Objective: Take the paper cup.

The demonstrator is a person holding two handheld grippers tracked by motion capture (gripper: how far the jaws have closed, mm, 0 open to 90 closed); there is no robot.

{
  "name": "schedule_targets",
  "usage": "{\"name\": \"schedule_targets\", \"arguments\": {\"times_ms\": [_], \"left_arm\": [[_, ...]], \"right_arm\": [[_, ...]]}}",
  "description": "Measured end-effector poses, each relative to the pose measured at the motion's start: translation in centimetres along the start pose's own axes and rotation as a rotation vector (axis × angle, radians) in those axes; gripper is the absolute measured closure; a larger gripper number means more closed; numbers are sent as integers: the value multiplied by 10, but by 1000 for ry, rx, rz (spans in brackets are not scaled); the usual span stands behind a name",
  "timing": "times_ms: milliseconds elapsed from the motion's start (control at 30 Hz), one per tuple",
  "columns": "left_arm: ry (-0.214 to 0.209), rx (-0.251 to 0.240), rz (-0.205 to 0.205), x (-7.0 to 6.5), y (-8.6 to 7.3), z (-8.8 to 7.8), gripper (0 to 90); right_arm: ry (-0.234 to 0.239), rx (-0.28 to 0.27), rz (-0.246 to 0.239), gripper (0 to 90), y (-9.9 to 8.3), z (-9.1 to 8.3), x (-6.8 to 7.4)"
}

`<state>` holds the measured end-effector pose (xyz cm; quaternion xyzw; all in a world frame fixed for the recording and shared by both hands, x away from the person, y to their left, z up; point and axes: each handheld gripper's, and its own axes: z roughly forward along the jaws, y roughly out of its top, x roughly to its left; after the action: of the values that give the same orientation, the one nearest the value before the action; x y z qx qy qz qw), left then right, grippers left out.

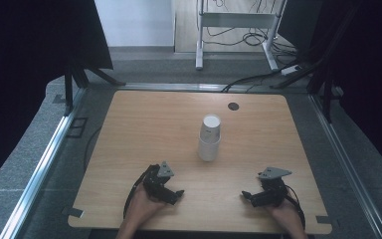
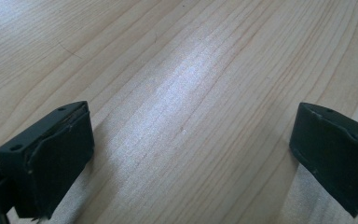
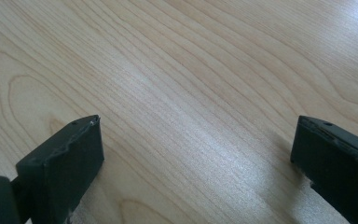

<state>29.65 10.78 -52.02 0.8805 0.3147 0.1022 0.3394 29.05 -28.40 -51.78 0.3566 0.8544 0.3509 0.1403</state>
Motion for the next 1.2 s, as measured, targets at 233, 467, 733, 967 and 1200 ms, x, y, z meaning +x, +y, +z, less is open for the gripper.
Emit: {"name": "schedule_targets", "arguments": {"times_ms": [233,467,733,967,1200], "left_arm": [[0,0,0,0,0,0,0],[0,0,0,0,0,0,0],[0,0,0,0,0,0,0],[0,-1,0,0,0,0,0],[-4,-15,-4,1,-1,-2,31]], "right_arm": [[0,0,0,24,0,0,0],[-1,0,-2,24,0,0,0],[1,1,-2,25,0,0,0],[0,1,-2,25,0,0,0],[1,2,0,24,0,0,0]]}}
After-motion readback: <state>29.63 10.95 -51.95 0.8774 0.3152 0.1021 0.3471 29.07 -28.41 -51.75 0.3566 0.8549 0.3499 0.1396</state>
